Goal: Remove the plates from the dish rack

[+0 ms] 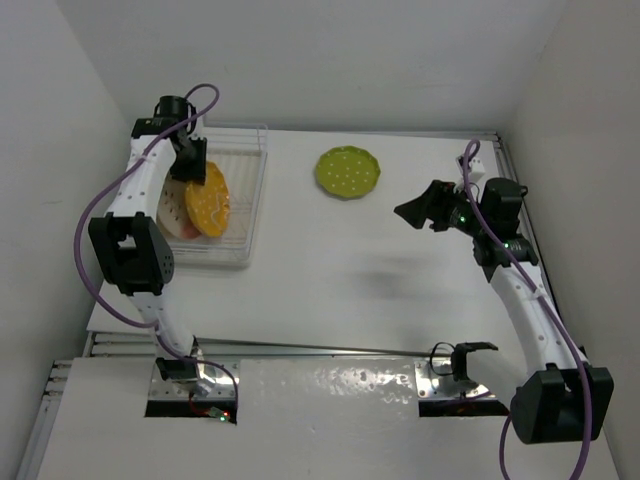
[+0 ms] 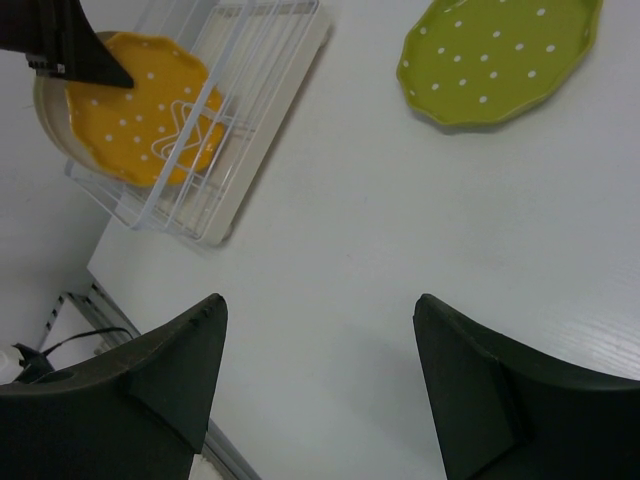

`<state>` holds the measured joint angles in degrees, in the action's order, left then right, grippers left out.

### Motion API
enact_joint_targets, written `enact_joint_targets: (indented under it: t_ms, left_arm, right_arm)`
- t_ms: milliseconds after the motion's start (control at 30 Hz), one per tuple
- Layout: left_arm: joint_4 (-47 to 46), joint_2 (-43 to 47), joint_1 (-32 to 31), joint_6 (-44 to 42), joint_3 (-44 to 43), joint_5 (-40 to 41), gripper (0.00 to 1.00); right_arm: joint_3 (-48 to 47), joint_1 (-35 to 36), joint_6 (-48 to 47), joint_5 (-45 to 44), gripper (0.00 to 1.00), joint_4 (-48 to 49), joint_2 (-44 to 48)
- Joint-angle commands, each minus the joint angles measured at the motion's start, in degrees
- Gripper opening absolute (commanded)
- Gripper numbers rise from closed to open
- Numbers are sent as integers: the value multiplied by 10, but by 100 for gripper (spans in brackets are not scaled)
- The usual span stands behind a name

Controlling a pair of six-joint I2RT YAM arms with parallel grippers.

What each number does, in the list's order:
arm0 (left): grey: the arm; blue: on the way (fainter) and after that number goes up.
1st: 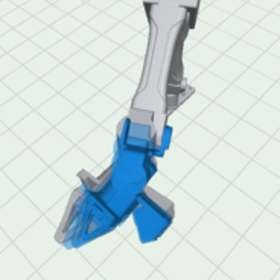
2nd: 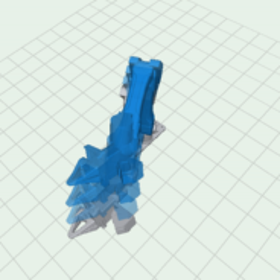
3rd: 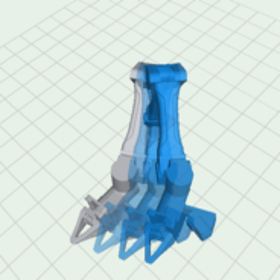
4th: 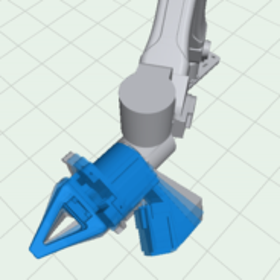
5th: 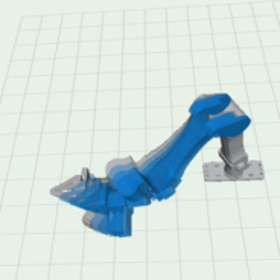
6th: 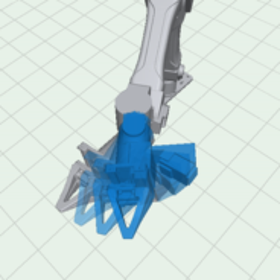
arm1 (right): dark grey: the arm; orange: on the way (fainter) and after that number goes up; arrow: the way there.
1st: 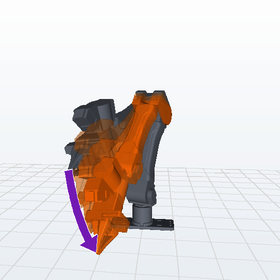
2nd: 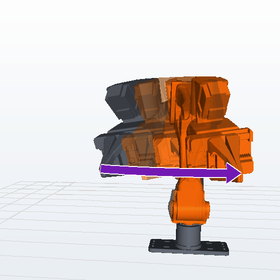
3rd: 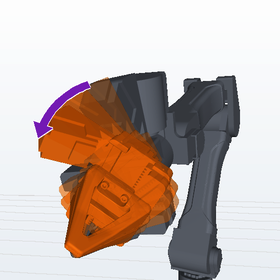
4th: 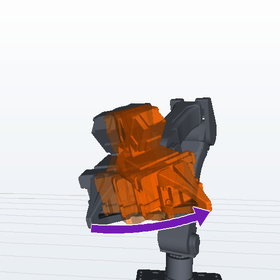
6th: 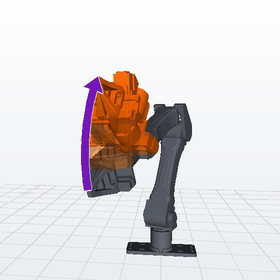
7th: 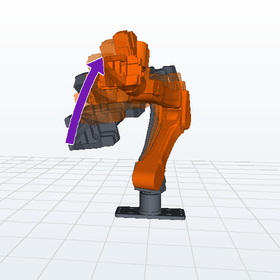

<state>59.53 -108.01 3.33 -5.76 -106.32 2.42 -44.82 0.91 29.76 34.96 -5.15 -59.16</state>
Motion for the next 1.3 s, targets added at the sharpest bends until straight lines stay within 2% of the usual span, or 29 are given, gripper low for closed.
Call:
enact_joint_targets:
  t_ms: [0,33,133,333,500,667,800,967,1067,1133,1233,1267]
  left_arm:
    - [-17,9,19,19,-91,44,0]
    - [-12,9,19,15,-133,53,0]
    - [-9,8,17,0,-182,72,0]
    - [-19,19,-2,-16,-183,81,0]
    - [-63,32,-27,-41,-130,124,0]
    - [-100,33,-57,-74,-203,190,0]
    - [-134,37,-84,-82,-238,207,0]
    - [-157,40,-111,-60,-241,207,0]
    - [-169,41,-114,-20,-241,160,0]
    - [-193,38,-114,27,-231,56,0]
    - [-238,7,-125,99,-237,-27,0]
    - [-250,-7,-135,115,-254,-80,0]
  right_arm:
    - [3,4,-5,-1,75,17,11]
    - [3,4,-5,-1,75,20,12]
    - [3,4,-5,-1,75,27,12]
    - [3,4,-7,2,75,38,9]
    - [-3,3,-6,5,75,47,3]
    - [-5,3,-10,5,75,45,-1]
    - [1,4,3,9,74,49,-3]
    - [9,4,7,7,74,63,3]
    - [13,3,5,5,74,66,4]
    - [20,3,18,7,74,88,2]
    - [36,4,60,17,74,130,-7]
    - [39,4,82,20,74,158,-10]
